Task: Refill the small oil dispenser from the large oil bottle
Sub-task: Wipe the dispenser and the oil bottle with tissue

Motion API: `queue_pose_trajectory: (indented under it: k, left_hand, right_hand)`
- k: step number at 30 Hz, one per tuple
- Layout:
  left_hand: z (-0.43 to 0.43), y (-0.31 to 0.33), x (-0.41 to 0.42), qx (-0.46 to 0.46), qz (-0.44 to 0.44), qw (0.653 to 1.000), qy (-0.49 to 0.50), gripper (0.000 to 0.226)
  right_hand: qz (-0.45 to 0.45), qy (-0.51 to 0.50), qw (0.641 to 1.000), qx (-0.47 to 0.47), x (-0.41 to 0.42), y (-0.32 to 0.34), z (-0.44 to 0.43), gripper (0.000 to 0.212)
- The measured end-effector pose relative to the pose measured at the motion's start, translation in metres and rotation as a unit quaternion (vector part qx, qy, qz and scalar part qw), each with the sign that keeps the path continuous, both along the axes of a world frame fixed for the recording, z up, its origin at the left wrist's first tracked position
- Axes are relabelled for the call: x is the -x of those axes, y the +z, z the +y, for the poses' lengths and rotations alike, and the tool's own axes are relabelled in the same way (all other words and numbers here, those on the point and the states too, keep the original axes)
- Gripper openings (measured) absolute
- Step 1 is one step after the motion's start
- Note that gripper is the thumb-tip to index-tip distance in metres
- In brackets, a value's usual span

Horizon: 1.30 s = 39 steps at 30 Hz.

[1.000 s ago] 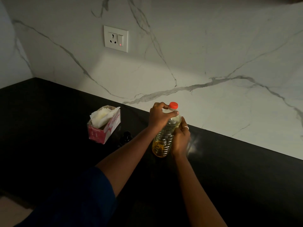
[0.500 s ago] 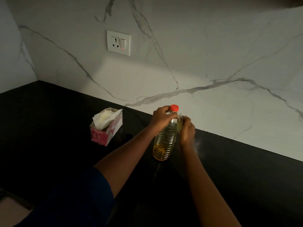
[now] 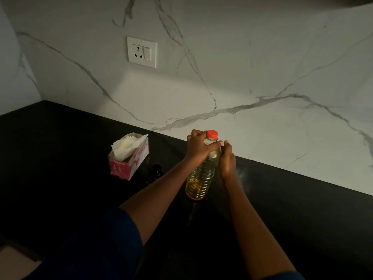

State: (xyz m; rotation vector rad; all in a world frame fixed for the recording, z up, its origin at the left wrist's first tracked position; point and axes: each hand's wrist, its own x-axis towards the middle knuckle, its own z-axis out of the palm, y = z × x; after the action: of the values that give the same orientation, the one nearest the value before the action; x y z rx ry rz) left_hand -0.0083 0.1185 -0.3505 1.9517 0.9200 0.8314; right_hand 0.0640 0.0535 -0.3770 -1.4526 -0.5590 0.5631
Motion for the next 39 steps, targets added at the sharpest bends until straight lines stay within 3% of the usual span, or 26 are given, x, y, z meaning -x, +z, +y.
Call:
queue_pose_trajectory:
  k: [5, 9, 15, 19, 23, 28, 33, 39]
  left_hand:
    - [-0.002, 0.000, 0.008, -0.004, -0.094, 0.995, 0.024, 0.050]
    - [0.000, 0.002, 0.013, -0.016, -0.100, 0.993, 0.057, 0.048]
    - [0.000, 0.008, 0.017, -0.019, -0.077, 0.997, 0.012, 0.045]
    - [-0.004, 0.009, 0.013, -0.007, -0.081, 0.997, 0.011, 0.036]
    - [-0.011, 0.003, 0.012, -0.004, -0.096, 0.995, 0.016, 0.031]
    - [-0.009, 0.001, 0.017, -0.007, -0.111, 0.994, 0.020, 0.030]
    - [-0.007, 0.000, 0.020, -0.008, -0.108, 0.994, 0.013, 0.028]
    - [-0.006, 0.000, 0.024, -0.018, -0.104, 0.994, -0.004, 0.032]
  right_hand:
    - [0.022, -0.085, 0.996, -0.014, 0.021, -0.024, -0.009, 0.044]
    - [0.008, -0.137, 0.989, -0.060, 0.029, -0.019, -0.010, 0.041]
    - [-0.068, -0.081, 0.993, -0.057, 0.015, 0.006, 0.002, 0.035]
    - [-0.057, 0.001, 0.998, -0.017, 0.004, 0.015, 0.009, 0.049]
    - [0.000, 0.047, 0.999, 0.001, 0.005, -0.003, 0.006, 0.048]
    - [0.030, 0.002, 1.000, -0.003, 0.021, -0.036, -0.003, 0.048]
    - [0.066, -0.047, 0.994, -0.073, 0.032, -0.028, -0.008, 0.044]
    - [0.007, -0.017, 0.998, -0.058, 0.018, 0.005, 0.001, 0.049]
